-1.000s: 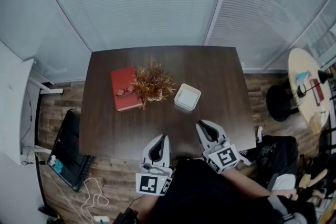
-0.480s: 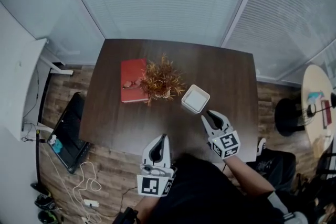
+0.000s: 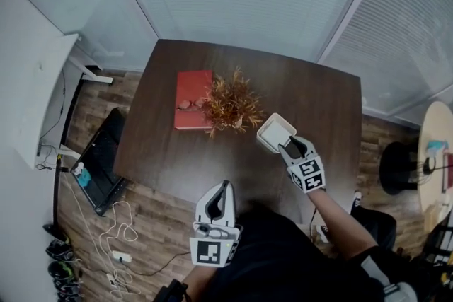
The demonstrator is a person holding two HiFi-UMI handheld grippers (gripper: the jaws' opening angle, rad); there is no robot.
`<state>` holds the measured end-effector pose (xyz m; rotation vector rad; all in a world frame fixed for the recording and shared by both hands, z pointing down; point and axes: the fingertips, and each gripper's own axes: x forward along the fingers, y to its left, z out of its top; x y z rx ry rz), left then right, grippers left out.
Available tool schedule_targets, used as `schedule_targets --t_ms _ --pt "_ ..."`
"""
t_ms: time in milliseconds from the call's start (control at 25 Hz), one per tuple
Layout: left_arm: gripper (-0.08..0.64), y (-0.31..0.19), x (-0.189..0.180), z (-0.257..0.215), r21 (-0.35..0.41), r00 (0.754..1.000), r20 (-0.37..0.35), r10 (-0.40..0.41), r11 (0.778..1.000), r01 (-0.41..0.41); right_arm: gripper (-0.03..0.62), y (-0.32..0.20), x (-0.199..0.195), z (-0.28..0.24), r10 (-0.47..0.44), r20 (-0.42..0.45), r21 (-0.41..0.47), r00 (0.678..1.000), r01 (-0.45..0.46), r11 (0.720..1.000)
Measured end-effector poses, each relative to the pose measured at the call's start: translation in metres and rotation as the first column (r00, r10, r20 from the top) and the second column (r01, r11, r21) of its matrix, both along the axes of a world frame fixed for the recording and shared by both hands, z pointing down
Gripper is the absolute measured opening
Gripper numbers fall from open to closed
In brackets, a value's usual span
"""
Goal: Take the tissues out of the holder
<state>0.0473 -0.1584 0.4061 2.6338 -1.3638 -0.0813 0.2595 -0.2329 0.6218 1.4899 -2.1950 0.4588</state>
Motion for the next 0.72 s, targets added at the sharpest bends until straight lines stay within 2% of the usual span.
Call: schedule_targets --t_ms 280,520,720 --pt "-0.003 -0.007 -0.007 0.003 -0.006 0.998 0.034 -0.052 0.999 0.052 0.21 -0.014 0.016 0.052 -0.017 -0.025 -0.105 1.0 0.014 0.994" --pt "-0.003 -0.009 -0.004 0.008 -0.03 0.998 0.042 -0.049 0.998 0.05 0.262 -0.02 0.014 0.079 -0.059 -0.049 -0.17 0.997 0.05 0.984" --pt "-0.003 -0.009 -0.003 0.012 -0.054 0.998 0.041 -0.039 0.998 0.042 0.278 -0.03 0.013 0.096 -0.099 -0.058 -0.222 0.993 0.084 0.971"
